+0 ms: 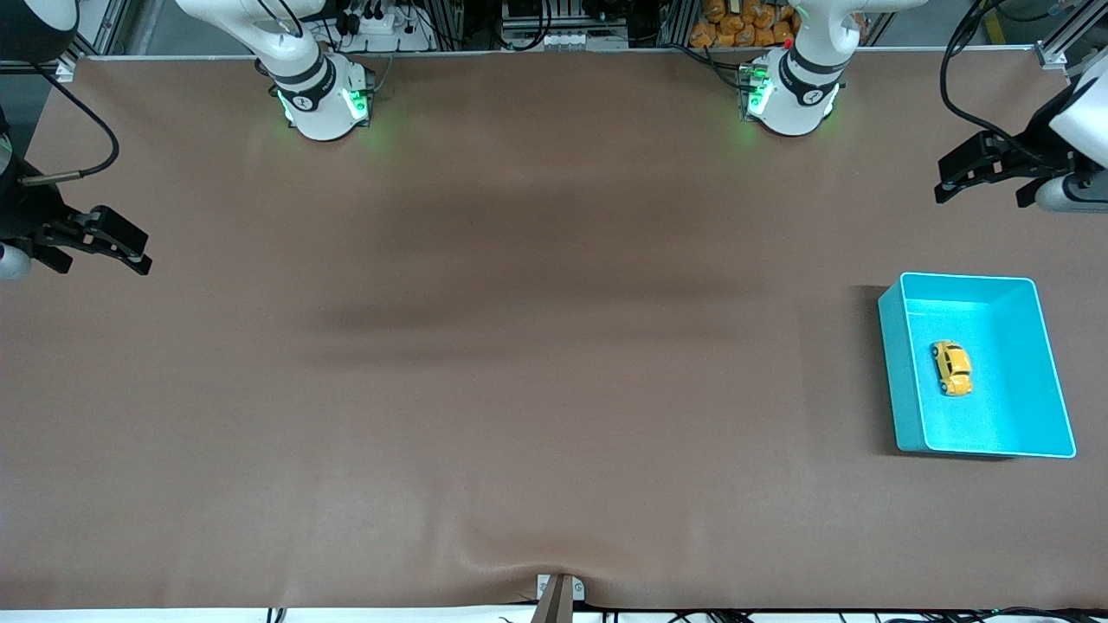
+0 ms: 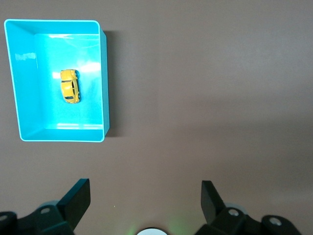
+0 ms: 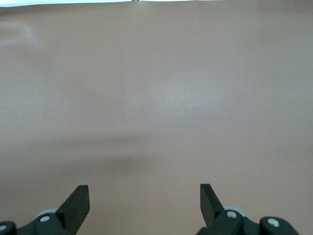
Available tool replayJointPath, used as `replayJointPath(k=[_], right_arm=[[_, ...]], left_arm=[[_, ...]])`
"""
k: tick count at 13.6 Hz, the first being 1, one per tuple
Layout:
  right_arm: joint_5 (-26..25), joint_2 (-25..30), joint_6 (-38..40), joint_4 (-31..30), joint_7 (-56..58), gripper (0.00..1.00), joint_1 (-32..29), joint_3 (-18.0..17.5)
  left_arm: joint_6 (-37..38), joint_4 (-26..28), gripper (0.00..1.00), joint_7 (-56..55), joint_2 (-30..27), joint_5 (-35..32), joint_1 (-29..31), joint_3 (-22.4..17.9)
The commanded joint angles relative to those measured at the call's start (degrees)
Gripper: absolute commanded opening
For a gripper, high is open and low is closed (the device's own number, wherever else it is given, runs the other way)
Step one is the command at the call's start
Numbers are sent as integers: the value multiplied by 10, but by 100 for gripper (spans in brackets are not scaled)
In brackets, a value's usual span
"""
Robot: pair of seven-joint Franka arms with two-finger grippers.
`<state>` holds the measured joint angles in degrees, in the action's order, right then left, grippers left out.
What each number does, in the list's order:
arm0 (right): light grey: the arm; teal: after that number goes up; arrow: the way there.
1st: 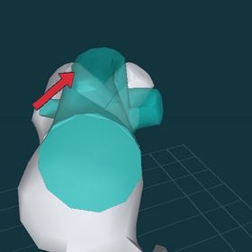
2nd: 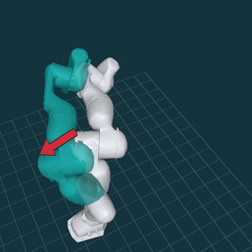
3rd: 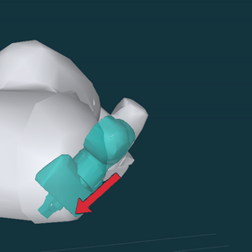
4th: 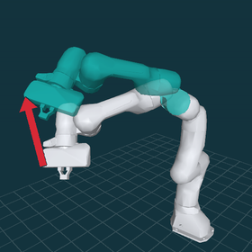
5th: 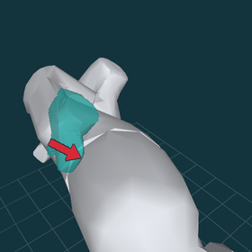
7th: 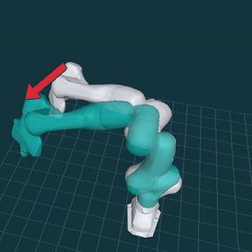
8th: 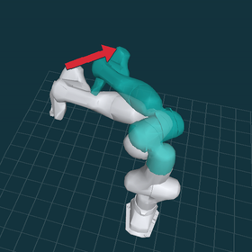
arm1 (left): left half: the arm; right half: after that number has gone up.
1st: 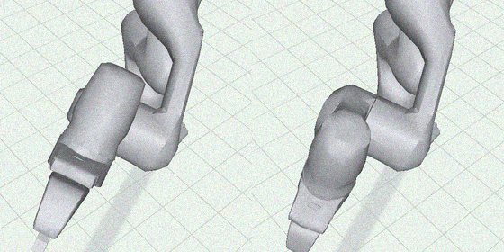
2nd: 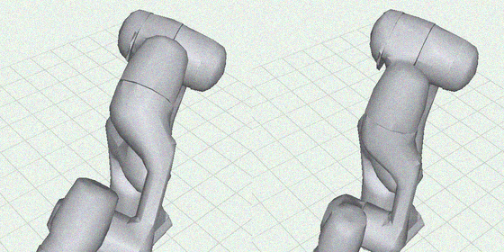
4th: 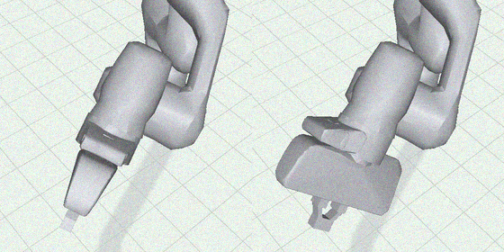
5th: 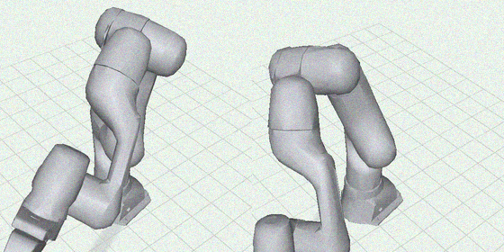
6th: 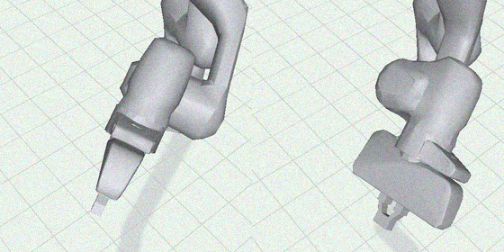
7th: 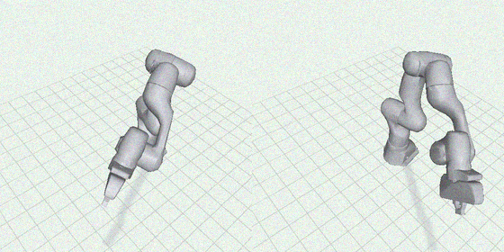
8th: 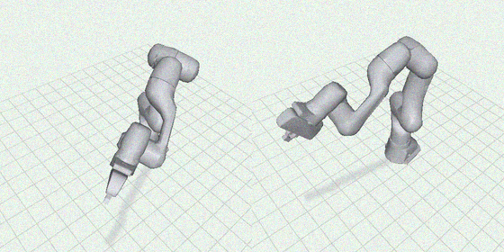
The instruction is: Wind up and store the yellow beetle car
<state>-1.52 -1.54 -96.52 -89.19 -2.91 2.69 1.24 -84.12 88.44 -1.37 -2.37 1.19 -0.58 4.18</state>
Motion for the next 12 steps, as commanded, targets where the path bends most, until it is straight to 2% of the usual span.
replayJointPath(k=[1,8,12], right_arm=[[-7,-4,-6,1,-3,100,0,0],[-7,-4,-5,0,-3,100,0,0],[-7,-5,-6,1,-3,100,2,0]], left_arm=[[5,-10,100,-9,2,-12,-2,2],[10,-6,100,-14,6,-13,-10,4],[16,-7,100,-14,7,-13,-26,-12]])
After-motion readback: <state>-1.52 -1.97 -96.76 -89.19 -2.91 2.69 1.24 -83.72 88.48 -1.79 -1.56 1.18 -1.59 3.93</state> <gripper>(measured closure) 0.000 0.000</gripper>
